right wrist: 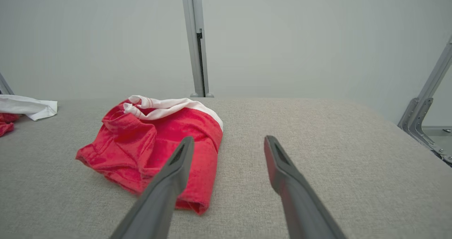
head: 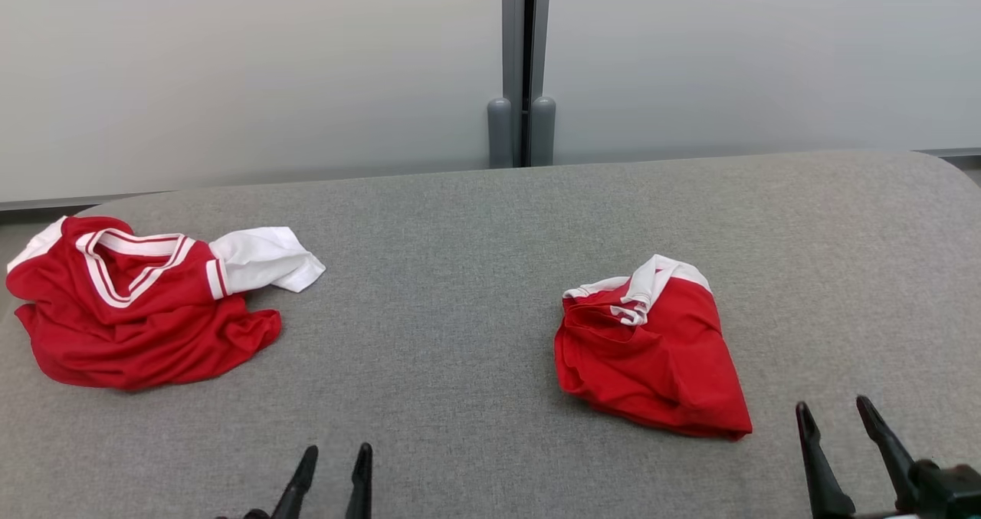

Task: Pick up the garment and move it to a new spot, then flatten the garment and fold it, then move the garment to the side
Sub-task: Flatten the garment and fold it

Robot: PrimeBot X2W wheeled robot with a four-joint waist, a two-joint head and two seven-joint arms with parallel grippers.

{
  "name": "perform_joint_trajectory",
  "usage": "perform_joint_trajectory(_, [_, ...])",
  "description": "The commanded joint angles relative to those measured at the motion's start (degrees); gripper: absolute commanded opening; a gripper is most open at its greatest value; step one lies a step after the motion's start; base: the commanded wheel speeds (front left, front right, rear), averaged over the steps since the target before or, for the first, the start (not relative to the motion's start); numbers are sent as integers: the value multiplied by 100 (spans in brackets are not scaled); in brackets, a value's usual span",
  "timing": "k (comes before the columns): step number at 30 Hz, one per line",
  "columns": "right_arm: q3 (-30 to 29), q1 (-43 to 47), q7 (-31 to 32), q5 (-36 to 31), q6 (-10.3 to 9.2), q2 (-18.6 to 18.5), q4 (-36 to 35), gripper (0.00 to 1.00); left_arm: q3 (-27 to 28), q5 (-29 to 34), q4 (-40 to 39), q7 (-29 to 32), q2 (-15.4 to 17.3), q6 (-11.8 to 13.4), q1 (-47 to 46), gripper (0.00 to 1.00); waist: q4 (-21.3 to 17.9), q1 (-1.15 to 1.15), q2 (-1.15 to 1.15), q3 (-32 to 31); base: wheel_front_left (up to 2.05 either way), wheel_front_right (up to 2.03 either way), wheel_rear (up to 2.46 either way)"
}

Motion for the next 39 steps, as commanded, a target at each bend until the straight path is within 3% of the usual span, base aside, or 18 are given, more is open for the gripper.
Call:
perform_joint_trajectory(1, [-87, 117, -69, -69, 10, 45, 79, 100, 135, 79, -83, -10, -8, -49, 85, 100, 0, 0, 0, -24, 0, 0, 0])
perform_joint_trajectory(8, [-436, 322, -88, -232, 10, 306, -6, 100, 450, 277, -142, -10, -64, -156, 213, 100, 23, 0, 0, -97, 0, 0, 0])
perform_joint_trajectory(17, [-413, 186, -90, -200, 10, 421, -49, 100, 532, 320, -210, -10, -89, -215, 203, 100, 111, 0, 0, -103, 0, 0, 0])
perform_joint_trajectory(18, [-373, 151, -89, -188, 10, 379, 2, 47, 535, 305, -233, -10, -87, -195, 195, 100, 124, 0, 0, -88, 0, 0, 0])
perform_joint_trajectory(19, [-355, 59, -88, -149, 10, 336, 39, 18, 526, 299, -258, -10, -89, -178, 178, 100, 138, 0, 0, -61, 0, 0, 0])
perform_joint_trajectory(20, [-330, -47, -87, -95, 10, 305, 94, 0, 513, 292, -279, -10, -91, -173, 147, 100, 155, 0, 0, -27, 0, 0, 0])
perform_joint_trajectory(25, [51, -939, -43, -152, 10, 85, 787, 0, 432, 357, -339, -10, -87, -212, -110, 100, 236, 0, 0, 378, 0, 0, 0])
perform_joint_trajectory(31, [766, -2312, 255, -28, 5, 53, 2165, 0, 310, 341, -245, -10, -89, -290, -475, 100, 402, 0, 0, 872, 0, 0, 0])
perform_joint_trajectory(35, [1073, -2618, 126, 111, 5, 14, 2651, 0, 275, 260, -192, -10, -88, -267, -599, 100, 577, 0, 0, 968, 0, 0, 0])
perform_joint_trajectory(39, [1586, -2608, -8, 329, 5, -31, 2686, 0, 292, 233, -193, -10, -91, -231, -598, 100, 640, 0, 0, 952, 0, 0, 0])
